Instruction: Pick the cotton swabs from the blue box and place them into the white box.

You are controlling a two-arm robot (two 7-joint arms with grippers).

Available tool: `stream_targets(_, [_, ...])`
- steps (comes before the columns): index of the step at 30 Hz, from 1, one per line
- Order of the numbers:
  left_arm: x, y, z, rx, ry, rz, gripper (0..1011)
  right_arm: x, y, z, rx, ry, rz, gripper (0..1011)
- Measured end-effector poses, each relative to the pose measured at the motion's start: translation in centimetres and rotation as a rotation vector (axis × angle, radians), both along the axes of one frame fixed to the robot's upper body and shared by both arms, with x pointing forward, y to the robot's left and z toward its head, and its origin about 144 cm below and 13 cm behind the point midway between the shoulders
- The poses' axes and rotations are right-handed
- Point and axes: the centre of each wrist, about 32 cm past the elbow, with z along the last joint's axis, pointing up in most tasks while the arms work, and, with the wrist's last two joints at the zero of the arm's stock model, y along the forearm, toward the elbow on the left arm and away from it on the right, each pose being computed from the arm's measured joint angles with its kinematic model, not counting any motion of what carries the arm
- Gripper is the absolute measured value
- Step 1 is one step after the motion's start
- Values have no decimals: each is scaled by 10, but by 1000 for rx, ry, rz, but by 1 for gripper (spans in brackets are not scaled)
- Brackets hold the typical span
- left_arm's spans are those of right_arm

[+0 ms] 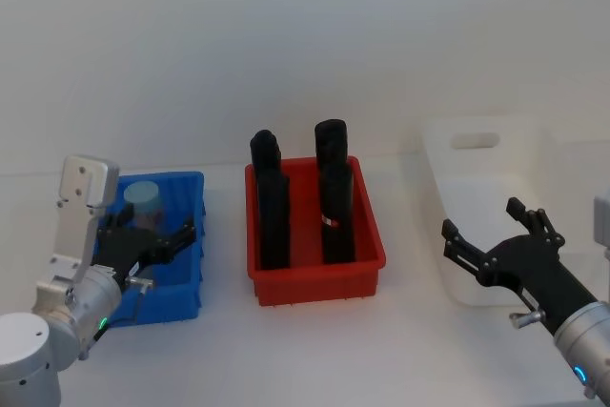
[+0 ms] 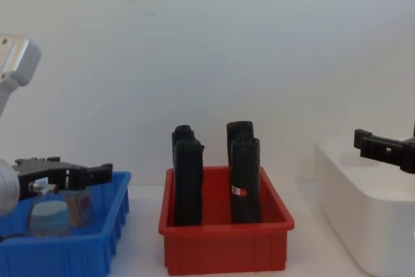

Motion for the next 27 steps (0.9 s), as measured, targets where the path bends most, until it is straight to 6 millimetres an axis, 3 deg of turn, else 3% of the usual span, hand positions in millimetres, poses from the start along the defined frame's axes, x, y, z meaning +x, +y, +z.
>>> stream_targets(27, [17,24,-14,-22,124,106,1004,0,0,0,0,0,0,1001])
